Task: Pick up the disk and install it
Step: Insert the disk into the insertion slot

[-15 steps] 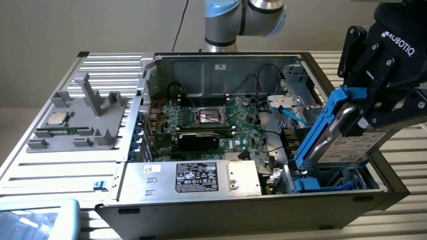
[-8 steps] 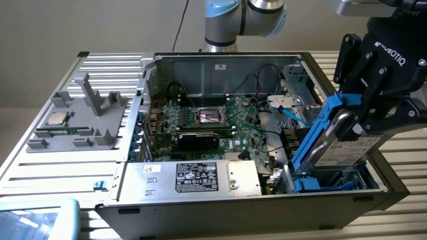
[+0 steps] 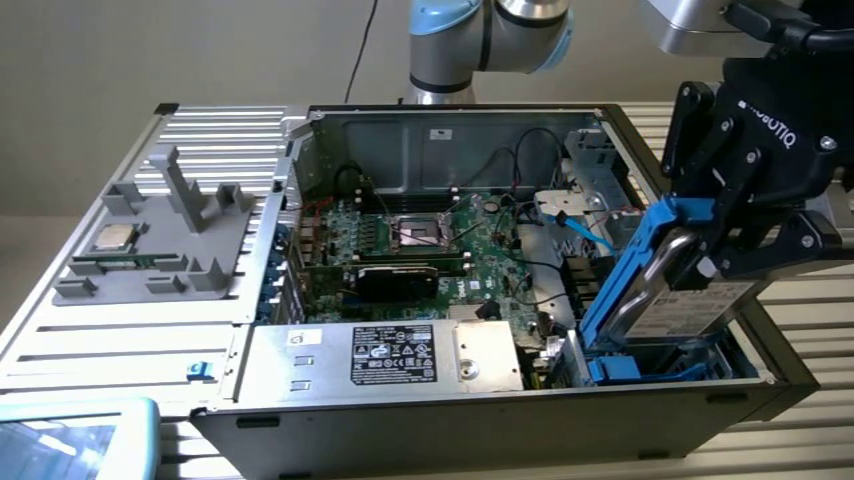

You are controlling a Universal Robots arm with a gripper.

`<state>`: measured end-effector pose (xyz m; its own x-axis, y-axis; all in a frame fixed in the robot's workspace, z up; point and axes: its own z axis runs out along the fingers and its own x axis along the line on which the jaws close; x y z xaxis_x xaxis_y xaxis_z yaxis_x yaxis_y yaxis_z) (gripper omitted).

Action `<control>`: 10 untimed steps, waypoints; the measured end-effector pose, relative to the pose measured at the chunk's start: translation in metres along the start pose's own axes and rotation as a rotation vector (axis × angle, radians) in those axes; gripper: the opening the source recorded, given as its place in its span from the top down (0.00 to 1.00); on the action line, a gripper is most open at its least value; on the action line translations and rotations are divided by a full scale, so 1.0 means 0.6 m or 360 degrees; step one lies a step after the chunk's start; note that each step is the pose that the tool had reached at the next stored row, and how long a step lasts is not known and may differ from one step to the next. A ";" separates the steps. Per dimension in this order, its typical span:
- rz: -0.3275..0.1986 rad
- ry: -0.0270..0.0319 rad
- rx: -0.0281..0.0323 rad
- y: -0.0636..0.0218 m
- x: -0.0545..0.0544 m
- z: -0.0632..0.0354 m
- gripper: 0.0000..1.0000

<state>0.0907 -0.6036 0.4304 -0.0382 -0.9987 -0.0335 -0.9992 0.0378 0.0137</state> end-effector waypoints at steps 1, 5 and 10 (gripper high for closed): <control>0.0000 0.00000 0.00000 0.000 0.000 0.001 0.63; 0.0000 -0.00005 0.00000 0.000 0.000 0.002 0.63; 0.0000 -0.00028 -0.00001 0.000 0.000 0.005 0.63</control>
<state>0.0905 -0.6032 0.4272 -0.0382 -0.9986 -0.0352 -0.9992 0.0377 0.0138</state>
